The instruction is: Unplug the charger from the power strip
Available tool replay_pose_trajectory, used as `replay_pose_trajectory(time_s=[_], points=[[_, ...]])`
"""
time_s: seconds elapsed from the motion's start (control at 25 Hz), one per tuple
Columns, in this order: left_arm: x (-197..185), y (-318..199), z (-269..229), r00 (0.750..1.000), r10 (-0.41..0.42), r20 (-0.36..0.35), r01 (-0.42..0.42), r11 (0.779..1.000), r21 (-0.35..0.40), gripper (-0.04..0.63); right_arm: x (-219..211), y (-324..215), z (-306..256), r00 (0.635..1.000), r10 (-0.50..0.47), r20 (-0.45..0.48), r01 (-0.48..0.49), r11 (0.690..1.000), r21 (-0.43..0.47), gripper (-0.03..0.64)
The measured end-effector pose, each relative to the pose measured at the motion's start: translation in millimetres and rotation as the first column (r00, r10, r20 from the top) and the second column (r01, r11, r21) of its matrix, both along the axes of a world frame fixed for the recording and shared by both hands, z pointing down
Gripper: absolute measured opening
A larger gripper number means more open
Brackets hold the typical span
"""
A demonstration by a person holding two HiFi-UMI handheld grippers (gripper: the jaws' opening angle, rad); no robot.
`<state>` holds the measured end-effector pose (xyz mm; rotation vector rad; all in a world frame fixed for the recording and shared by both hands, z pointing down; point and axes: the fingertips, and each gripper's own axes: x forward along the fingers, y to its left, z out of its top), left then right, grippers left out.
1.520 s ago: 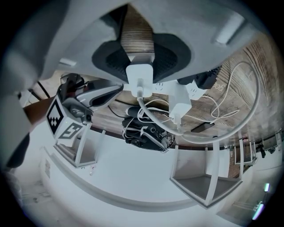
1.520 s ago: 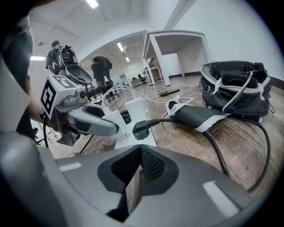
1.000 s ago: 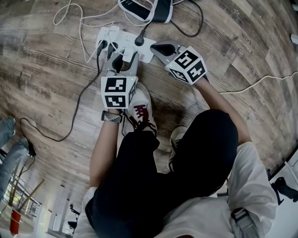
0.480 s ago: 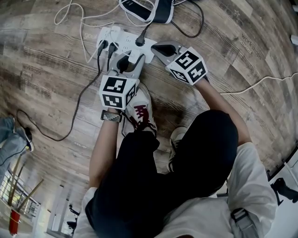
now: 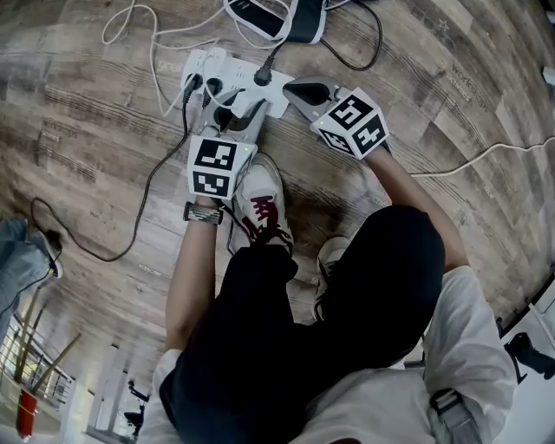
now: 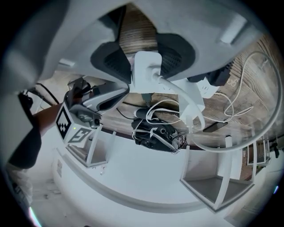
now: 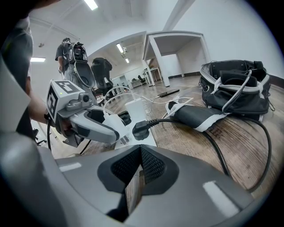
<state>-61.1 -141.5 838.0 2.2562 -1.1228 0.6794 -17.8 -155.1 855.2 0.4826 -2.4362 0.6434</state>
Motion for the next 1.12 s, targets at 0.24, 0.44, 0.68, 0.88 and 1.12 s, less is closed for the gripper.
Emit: replay_pose_trajectory(time_s=[0.24, 0.44, 0.68, 0.88, 1.12], points=[[-4.1, -0.6, 4.0, 1.0, 0.003, 0.017, -0.003, 1.0, -0.006, 0.219, 0.8, 0.4, -0.5, 1.0, 0.0, 0.002, 0.0, 1.0, 0.0, 0.002], [-3.6, 3.1, 4.6, 1.0, -0.011, 0.004, 0.012, 1.0, -0.019, 0.276, 0.7, 0.4, -0.7, 1.0, -0.003, 0.002, 0.003, 1.0, 0.003, 0.002], [-10.9, 13.7, 3.7, 0.999, -0.034, 0.026, 0.034, 0.999, -0.032, 0.341, 0.6, 0.0, -1.6, 1.0, -0.001, 0.003, 0.001, 1.0, 0.001, 0.002], [-17.9, 20.8, 8.1, 0.997, -0.07, 0.041, 0.073, 0.995, -0.067, 0.34, 1.2, 0.4, -1.8, 1.0, -0.003, 0.005, 0.003, 1.0, 0.0, 0.002], [-25.3, 30.5, 15.2, 0.992, -0.116, 0.042, 0.12, 0.987, -0.11, 0.339, 2.5, 1.7, -1.1, 1.0, -0.005, 0.009, 0.006, 1.0, -0.005, 0.002]])
